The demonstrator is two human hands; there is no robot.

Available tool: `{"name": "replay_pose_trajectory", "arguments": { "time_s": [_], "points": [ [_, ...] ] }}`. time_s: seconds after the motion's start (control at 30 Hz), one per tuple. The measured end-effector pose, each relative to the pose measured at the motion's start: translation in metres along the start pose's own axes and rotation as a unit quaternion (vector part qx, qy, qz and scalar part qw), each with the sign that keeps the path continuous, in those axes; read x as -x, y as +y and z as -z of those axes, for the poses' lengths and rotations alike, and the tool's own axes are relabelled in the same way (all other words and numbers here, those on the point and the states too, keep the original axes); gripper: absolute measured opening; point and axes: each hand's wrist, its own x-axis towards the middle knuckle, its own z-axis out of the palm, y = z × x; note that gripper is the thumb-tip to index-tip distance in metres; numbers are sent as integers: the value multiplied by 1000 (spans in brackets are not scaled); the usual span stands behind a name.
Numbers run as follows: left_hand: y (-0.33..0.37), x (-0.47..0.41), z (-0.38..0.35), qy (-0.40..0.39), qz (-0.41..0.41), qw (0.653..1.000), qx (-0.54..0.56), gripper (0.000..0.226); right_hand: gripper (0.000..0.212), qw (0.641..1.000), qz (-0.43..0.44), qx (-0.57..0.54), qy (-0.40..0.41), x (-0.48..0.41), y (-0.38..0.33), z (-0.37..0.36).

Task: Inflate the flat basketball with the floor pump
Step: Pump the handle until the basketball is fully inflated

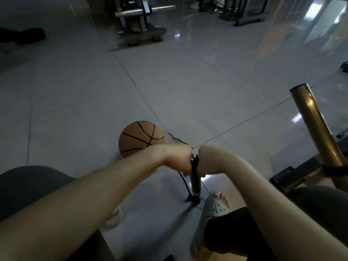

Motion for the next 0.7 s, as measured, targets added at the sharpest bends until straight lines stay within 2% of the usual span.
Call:
{"name": "replay_pose_trajectory", "arguments": {
  "time_s": [0.07,0.17,0.37,0.5,0.7],
  "points": [
    [-11,-20,-32,3,-3,1000,-17,18,23,1000,-23,20,1,-22,5,-33],
    [-21,-39,-67,27,-5,999,-36,34,22,998,-42,54,2,-42,11,-70],
    [-11,-71,-93,51,25,998,-14,33,29,998,-31,41,-30,-50,40,-76],
    [1,-71,-100,65,35,997,-23,26,25,998,-46,34,-14,-39,47,-83],
    [4,-38,-101,74,43,996,8,32,27,999,-40,24,8,-15,32,-86]
  ]
}}
